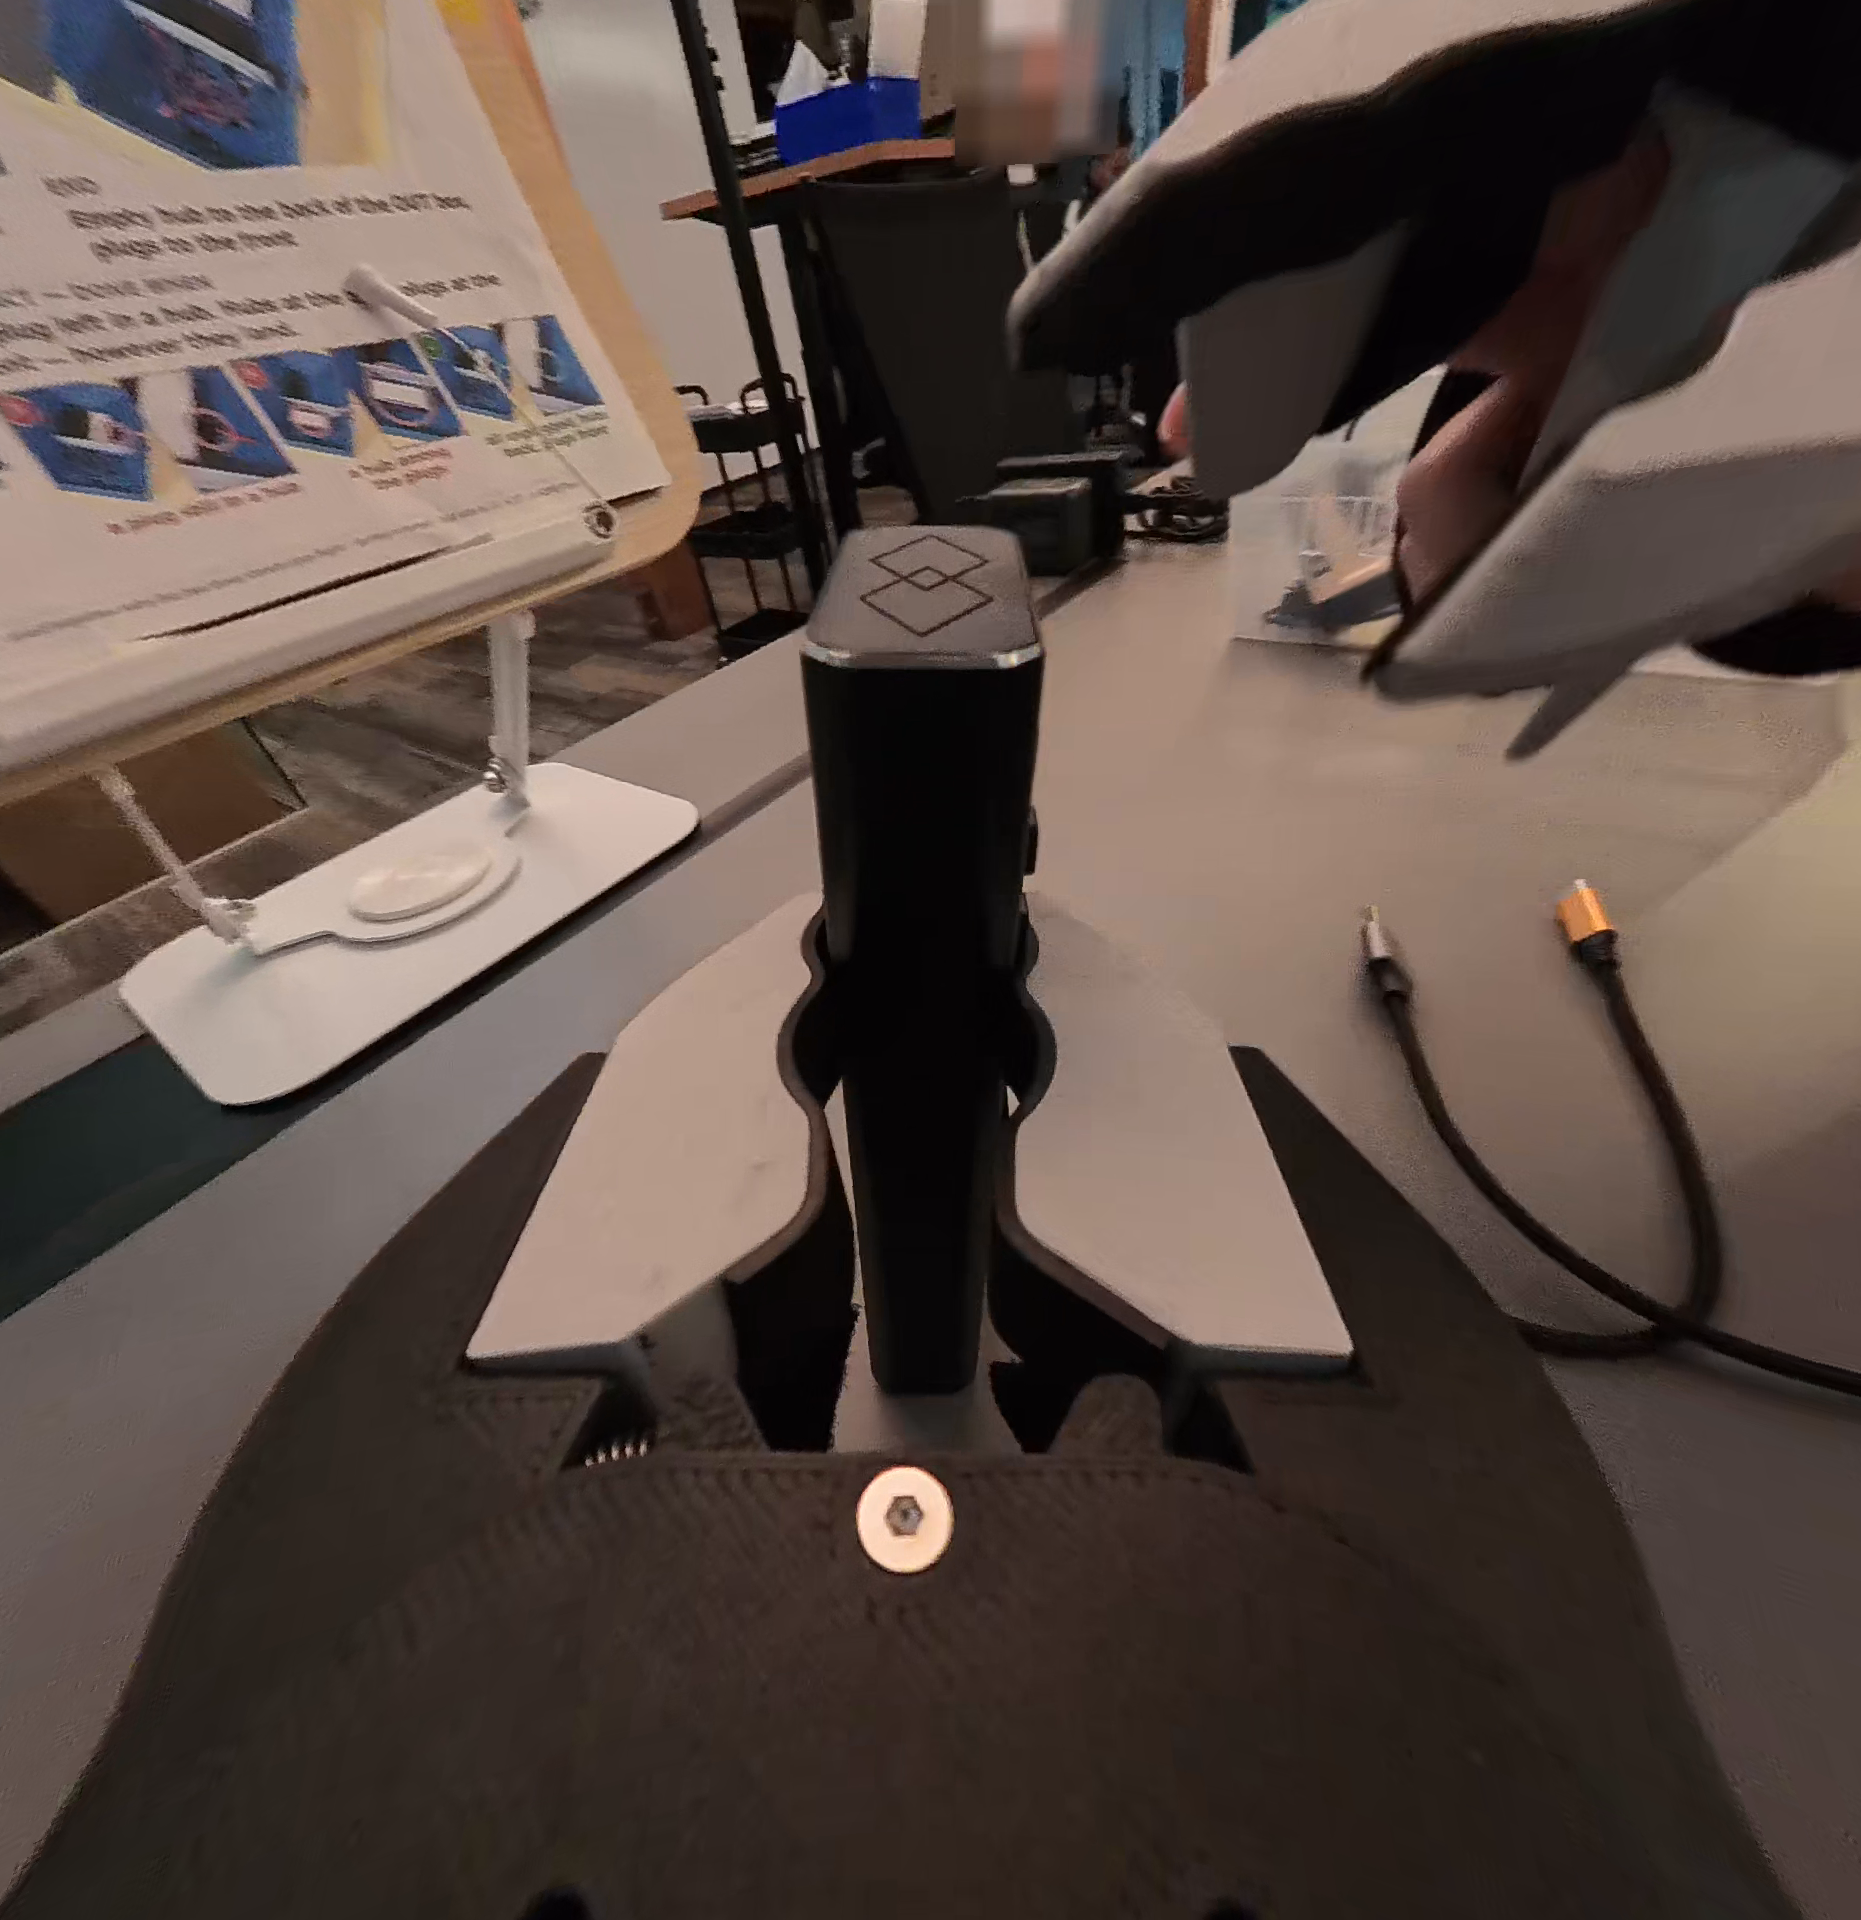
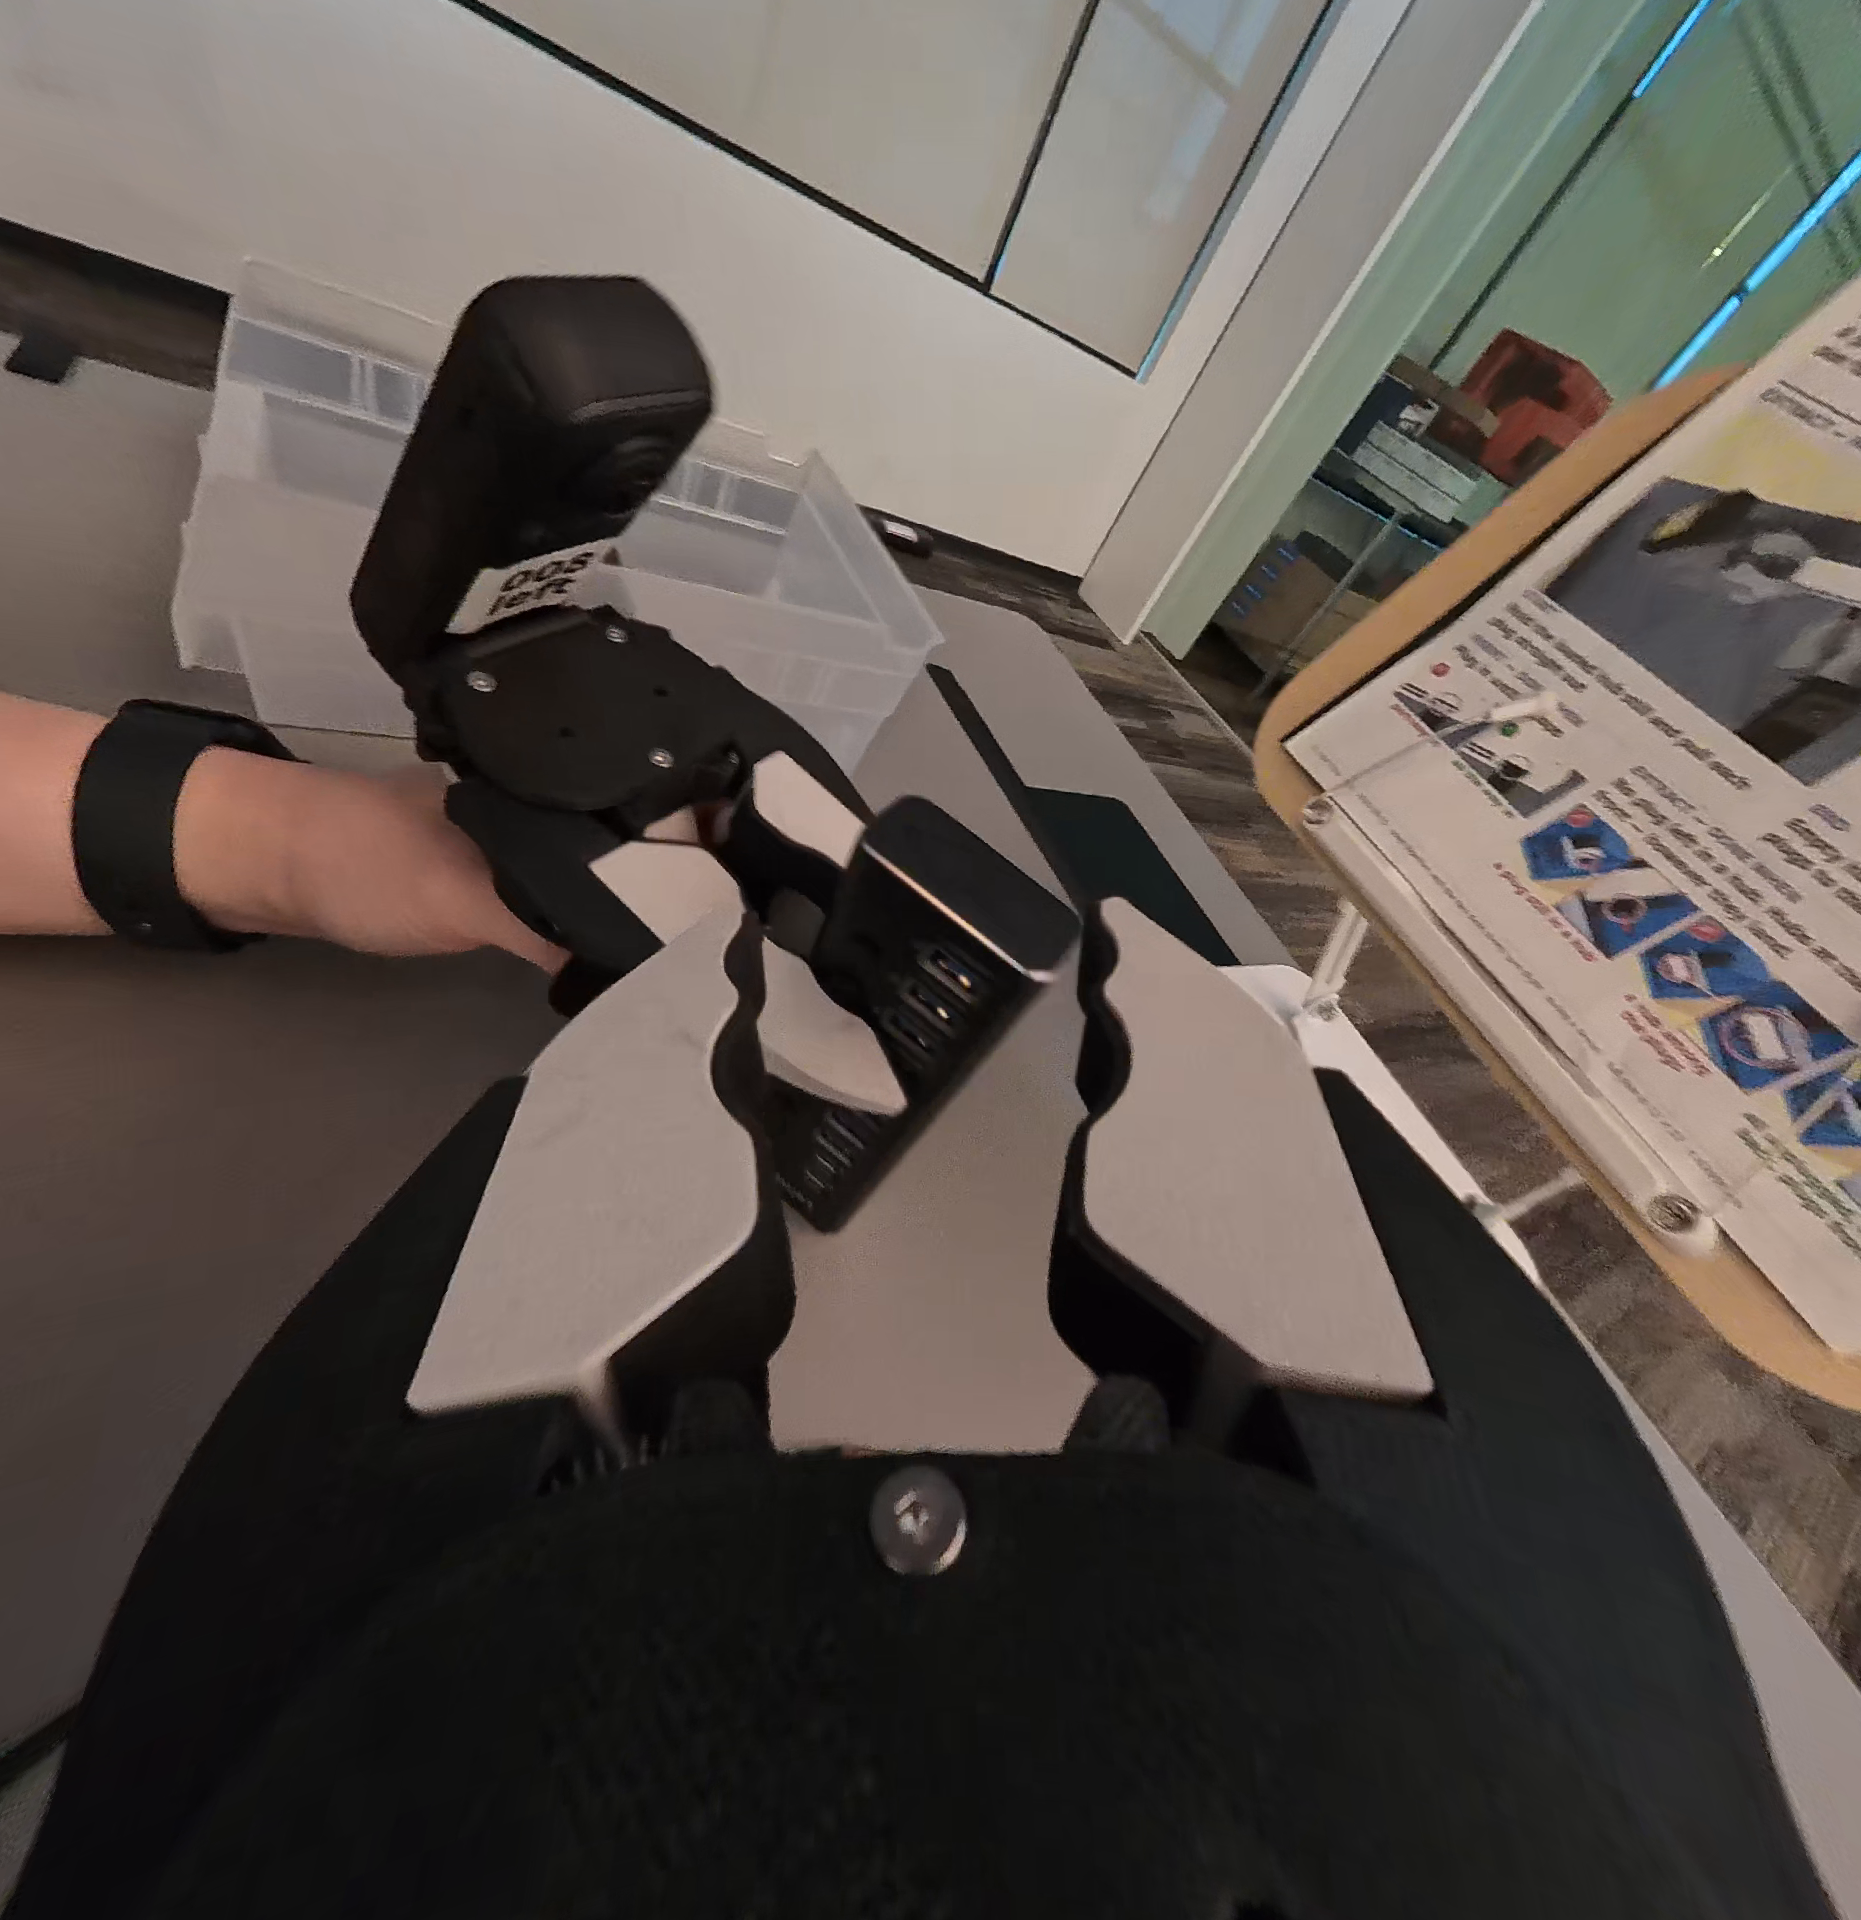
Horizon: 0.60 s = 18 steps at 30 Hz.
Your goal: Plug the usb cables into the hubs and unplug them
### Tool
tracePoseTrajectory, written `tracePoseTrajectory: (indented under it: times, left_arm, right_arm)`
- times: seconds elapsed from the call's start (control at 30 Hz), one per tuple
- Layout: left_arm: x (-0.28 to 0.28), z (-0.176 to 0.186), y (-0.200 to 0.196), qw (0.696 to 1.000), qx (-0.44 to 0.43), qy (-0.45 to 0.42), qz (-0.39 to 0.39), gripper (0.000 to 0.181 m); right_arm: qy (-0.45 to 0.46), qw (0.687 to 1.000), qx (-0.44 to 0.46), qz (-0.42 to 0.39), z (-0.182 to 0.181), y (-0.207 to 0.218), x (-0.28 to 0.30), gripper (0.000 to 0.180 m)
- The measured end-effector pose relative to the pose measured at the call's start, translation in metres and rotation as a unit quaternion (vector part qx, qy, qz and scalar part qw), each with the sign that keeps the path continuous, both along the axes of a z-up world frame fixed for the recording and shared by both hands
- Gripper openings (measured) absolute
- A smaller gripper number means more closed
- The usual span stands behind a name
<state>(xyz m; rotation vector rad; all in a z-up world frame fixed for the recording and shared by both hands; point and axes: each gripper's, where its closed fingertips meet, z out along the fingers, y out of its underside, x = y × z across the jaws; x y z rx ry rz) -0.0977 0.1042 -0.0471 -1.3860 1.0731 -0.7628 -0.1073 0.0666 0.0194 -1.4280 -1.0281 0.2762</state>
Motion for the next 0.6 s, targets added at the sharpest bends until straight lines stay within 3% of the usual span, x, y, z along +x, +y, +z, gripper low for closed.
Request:
tracePoseTrajectory:
  times: [0.2,0.4,0.5,0.6]
  left_arm:
    - [-0.006,0.001,0.009,0.996,-0.072,-0.054,-0.004,0.027]
    - [-0.006,-0.001,0.006,0.995,-0.076,-0.062,-0.018,0.028]
    - [-0.007,0.002,0.008,0.994,-0.076,-0.074,-0.003,0.053]
    - [-0.011,0.016,0.007,0.992,-0.075,-0.103,0.005,0.062]
  right_arm:
    - [0.018,0.999,-0.008,-0.035,0.011,0.010,0.034,0.058]
    - [0.037,0.998,-0.004,-0.052,0.024,0.013,0.055,0.058]
    - [0.043,0.997,0.001,-0.058,0.029,0.013,0.062,0.058]
    - [0.049,0.997,0.006,-0.064,0.035,0.013,0.070,0.058]
